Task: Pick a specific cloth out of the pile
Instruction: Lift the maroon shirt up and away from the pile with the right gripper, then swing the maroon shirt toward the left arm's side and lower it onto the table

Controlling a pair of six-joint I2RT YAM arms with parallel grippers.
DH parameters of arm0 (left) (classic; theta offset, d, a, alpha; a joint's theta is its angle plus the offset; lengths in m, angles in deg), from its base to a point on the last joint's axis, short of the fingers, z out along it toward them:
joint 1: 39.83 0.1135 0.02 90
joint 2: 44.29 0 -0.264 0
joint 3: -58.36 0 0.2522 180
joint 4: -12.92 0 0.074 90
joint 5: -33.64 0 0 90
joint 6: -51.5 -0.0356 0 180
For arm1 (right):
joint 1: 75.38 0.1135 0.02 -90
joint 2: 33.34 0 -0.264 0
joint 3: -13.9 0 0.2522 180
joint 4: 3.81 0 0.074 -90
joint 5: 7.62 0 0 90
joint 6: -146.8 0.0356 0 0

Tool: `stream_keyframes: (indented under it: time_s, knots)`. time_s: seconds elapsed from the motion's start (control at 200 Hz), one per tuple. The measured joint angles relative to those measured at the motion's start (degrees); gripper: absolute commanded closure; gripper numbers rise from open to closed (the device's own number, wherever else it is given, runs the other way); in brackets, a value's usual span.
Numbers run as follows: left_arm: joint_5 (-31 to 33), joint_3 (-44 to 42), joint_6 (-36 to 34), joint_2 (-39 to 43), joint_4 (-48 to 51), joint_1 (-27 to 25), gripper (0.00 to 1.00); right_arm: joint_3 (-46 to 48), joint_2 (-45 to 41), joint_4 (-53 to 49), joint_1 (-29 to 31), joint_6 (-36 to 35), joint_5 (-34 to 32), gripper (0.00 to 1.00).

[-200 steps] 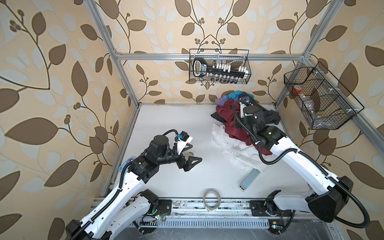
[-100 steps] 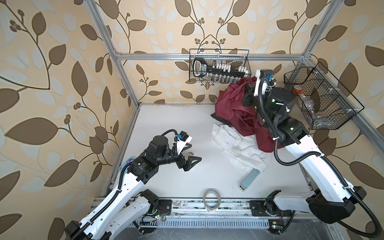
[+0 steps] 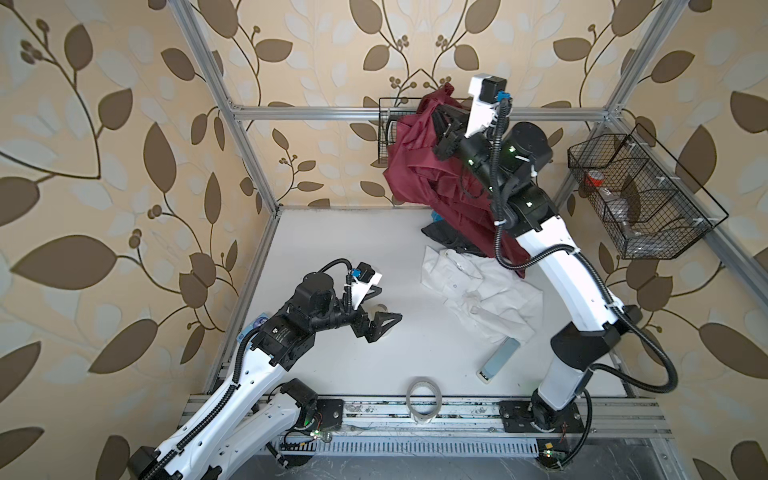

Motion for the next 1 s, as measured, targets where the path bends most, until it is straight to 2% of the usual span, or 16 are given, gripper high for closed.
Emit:
stream_keyframes:
  time_s: [0.16,0.41,0.575,0.855,1.0]
  knots:
    - [0.0,0.0,0.0,0.0,0.0,0.0,0.01,-7.9,8.9,5.9,2.3,2.1,4.1,1.0]
    - [0.4,0.0,0.0,0.0,0.0,-0.3,0.01,-8.9,16.3,19.5,3.4,8.7,11.5,1.0]
    - [1.2,0.0,-0.1,-0.1,0.0,-0.3,0.01,-10.0,24.1,23.8,3.3,13.7,17.1,1.0]
    - [2.2,0.0,-0.4,-1.0,0.1,-0.3,0.01,-9.7,40.6,20.9,1.6,22.1,26.9,1.0]
    - [3.0,0.0,-0.8,-1.2,0.2,-0.3,0.01,-4.1,42.4,15.5,-0.4,23.2,29.5,1.0]
